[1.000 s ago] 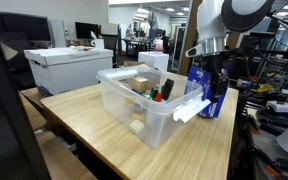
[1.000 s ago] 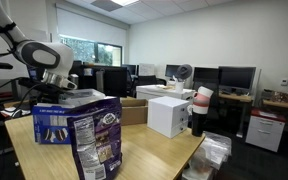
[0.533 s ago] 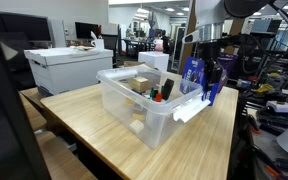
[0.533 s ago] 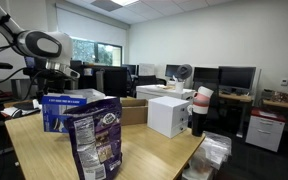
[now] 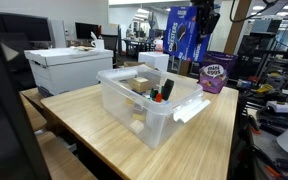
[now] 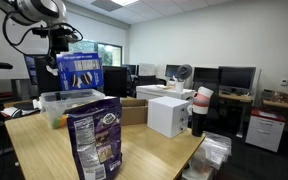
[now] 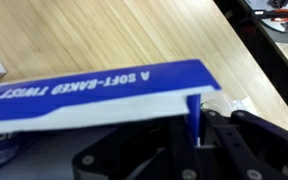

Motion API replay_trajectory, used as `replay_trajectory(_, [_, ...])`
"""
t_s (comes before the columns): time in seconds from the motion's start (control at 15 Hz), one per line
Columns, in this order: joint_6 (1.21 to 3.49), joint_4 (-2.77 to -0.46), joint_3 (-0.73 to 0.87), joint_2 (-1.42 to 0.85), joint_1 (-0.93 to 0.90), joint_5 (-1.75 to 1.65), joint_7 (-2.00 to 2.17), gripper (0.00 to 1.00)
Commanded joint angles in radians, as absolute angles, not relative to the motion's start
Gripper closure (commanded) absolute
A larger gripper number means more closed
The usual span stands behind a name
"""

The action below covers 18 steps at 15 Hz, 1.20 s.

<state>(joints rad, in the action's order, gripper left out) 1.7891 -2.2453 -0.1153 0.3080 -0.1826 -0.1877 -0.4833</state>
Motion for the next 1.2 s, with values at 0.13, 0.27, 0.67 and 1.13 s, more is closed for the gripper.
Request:
replay_trajectory(0.13, [1.706,-2.041,-0.160,0.209,-0.222,-0.271,-0.543,0.95])
replay_trajectory(0.27, [1.715,-2.014,-0.166,0.182,-0.231,-0.264,-0.563,0.95])
replay_trajectory(0.67, [1.729,-1.968,-0.184,0.098,-0.248,-0.216,-0.629,0.95])
replay_trajectory(1.13, [1.741,-1.914,-0.236,-0.010,-0.263,-0.084,-0.685,0.95])
